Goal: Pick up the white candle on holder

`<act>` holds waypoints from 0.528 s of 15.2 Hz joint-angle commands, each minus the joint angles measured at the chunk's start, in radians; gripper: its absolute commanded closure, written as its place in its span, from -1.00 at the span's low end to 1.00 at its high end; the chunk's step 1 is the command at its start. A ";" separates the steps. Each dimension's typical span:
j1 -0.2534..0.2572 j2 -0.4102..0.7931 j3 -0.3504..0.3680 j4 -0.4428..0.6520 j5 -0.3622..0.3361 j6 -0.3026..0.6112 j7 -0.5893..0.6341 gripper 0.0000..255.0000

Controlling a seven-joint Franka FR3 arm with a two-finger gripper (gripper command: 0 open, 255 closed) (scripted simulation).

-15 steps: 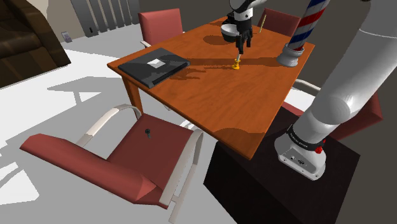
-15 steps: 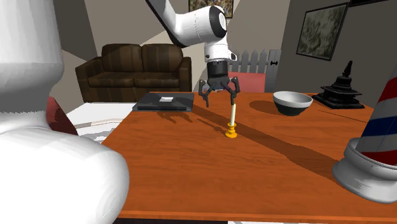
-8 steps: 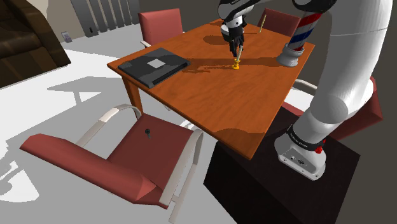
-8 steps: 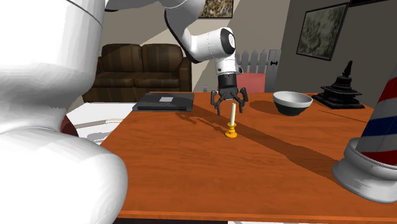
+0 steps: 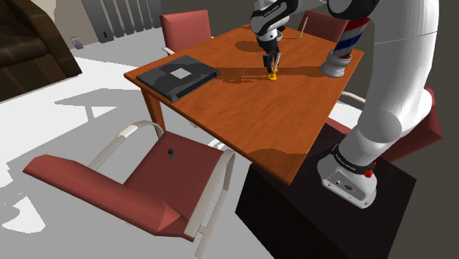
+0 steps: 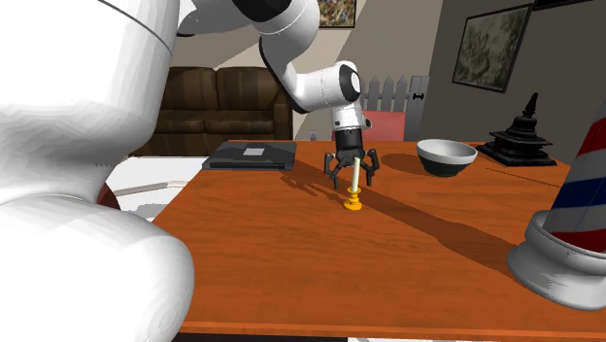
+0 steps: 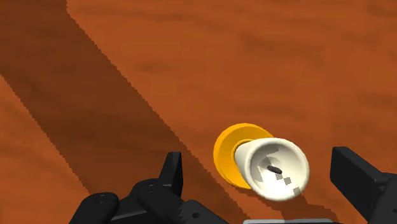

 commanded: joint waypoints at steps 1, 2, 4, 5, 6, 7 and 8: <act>0.000 0.005 0.001 -0.005 0.000 0.010 0.003 -1.00; 0.000 0.006 0.001 -0.003 0.001 0.009 0.003 1.00; 0.000 0.007 0.001 -0.001 0.001 0.008 0.003 1.00; 0.000 0.006 0.001 -0.002 0.001 0.008 0.003 1.00; 0.000 0.006 0.001 -0.002 0.001 0.008 0.003 1.00; 0.000 0.006 0.001 -0.002 0.001 0.008 0.003 1.00; 0.000 0.007 0.001 -0.002 0.001 0.008 0.003 1.00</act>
